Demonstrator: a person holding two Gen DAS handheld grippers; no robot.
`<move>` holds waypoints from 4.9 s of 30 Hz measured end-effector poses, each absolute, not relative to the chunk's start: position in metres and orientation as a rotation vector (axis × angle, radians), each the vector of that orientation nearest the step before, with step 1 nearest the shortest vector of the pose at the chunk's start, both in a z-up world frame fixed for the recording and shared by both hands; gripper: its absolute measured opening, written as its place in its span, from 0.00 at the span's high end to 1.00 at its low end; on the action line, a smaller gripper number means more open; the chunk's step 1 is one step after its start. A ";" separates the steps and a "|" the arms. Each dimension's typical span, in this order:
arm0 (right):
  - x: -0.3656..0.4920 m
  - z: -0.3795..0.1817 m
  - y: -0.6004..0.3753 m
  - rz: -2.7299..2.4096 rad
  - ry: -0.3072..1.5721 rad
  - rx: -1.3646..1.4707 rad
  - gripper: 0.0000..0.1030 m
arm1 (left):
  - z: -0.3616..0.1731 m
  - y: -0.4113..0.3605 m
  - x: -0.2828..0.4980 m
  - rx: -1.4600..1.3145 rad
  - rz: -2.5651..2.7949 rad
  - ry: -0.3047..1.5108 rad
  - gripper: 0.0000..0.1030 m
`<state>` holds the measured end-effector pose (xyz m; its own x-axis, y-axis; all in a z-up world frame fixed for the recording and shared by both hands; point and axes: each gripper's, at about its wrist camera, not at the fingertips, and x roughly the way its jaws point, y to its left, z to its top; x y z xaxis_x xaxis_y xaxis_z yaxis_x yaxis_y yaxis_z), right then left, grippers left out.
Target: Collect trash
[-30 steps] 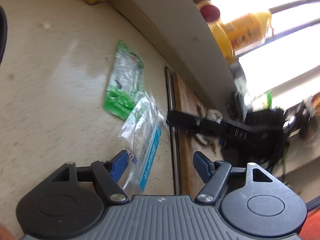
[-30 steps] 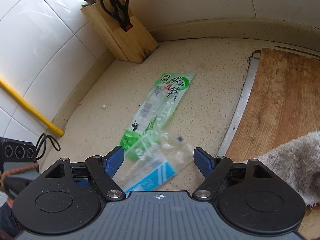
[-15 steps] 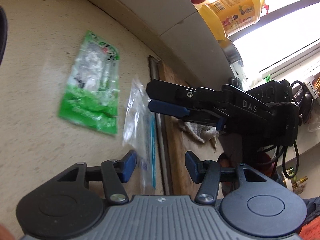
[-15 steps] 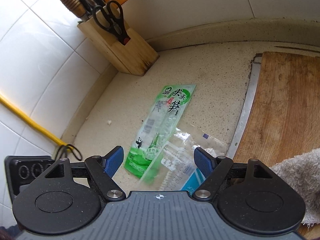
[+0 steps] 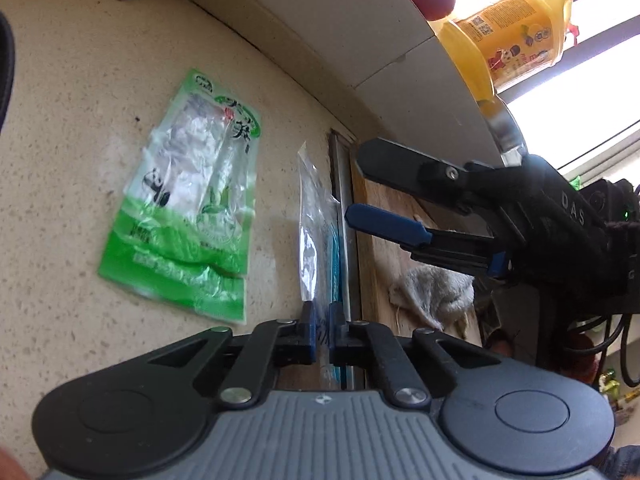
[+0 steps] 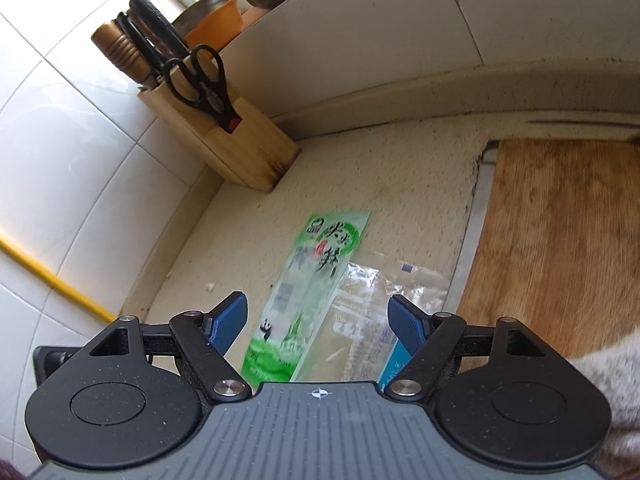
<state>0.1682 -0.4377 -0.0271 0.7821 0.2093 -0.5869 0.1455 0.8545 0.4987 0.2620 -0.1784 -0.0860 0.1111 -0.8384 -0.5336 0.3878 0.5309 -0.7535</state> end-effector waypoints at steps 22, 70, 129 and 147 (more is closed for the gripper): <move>0.243 -0.047 -0.357 -0.022 0.778 0.313 0.15 | -0.062 -0.001 0.202 -0.726 -0.619 0.977 0.99; 0.163 -0.038 -0.345 0.054 0.778 0.196 0.74 | -0.037 -0.016 0.175 -0.634 -0.524 0.894 0.99; 0.153 -0.050 -0.399 0.153 0.820 0.388 0.31 | -0.029 -0.062 0.157 -0.315 -0.402 0.884 0.99; 0.185 -0.083 -0.394 0.466 0.880 0.727 0.83 | -0.066 -0.082 0.175 -0.439 -0.462 1.024 0.98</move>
<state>0.1845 -0.3944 -0.0833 0.5638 0.6382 -0.5242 -0.0752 0.6718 0.7369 0.1754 -0.0819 -0.0662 0.4416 -0.5564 -0.7038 0.1588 0.8206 -0.5490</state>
